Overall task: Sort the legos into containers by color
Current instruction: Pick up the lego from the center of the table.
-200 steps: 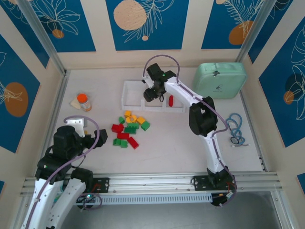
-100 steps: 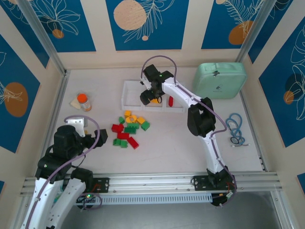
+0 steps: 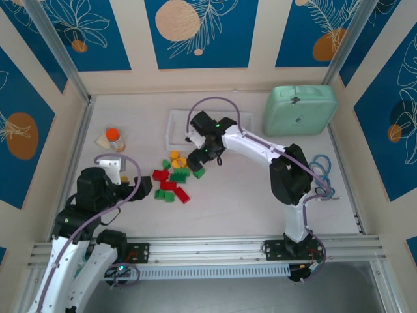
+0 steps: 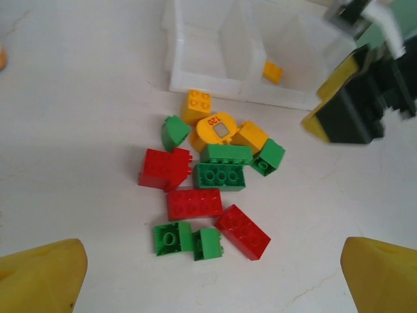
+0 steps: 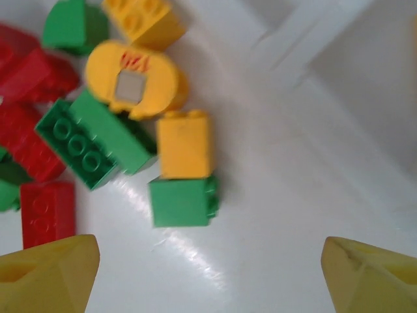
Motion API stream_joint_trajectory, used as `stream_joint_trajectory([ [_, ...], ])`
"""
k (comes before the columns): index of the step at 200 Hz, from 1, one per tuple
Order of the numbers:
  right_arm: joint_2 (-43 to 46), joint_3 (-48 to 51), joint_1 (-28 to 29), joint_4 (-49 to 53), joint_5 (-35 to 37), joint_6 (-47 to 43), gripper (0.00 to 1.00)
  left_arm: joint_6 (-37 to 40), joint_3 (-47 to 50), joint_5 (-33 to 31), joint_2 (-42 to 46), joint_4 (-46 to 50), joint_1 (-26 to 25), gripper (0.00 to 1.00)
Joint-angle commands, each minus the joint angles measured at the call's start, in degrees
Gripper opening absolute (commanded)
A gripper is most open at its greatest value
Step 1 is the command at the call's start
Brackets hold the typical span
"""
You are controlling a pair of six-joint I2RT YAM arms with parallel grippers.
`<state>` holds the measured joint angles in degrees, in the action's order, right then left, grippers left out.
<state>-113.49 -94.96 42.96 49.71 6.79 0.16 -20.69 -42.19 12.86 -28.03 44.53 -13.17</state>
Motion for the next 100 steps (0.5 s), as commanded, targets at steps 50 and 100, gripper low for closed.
stream_joint_trajectory([
  [50, -7.8, -1.5, 2.2, 0.7, 3.3, -3.5, 0.86, 1.8, 1.1, 8.4, 0.0, -3.8, 0.7, 0.99],
  [100, -11.1, -3.4, 2.2, 1.1, 3.8, -4.3, 0.78, 1.8, 1.2, 8.6, 0.4, -4.0, 0.6, 0.99],
])
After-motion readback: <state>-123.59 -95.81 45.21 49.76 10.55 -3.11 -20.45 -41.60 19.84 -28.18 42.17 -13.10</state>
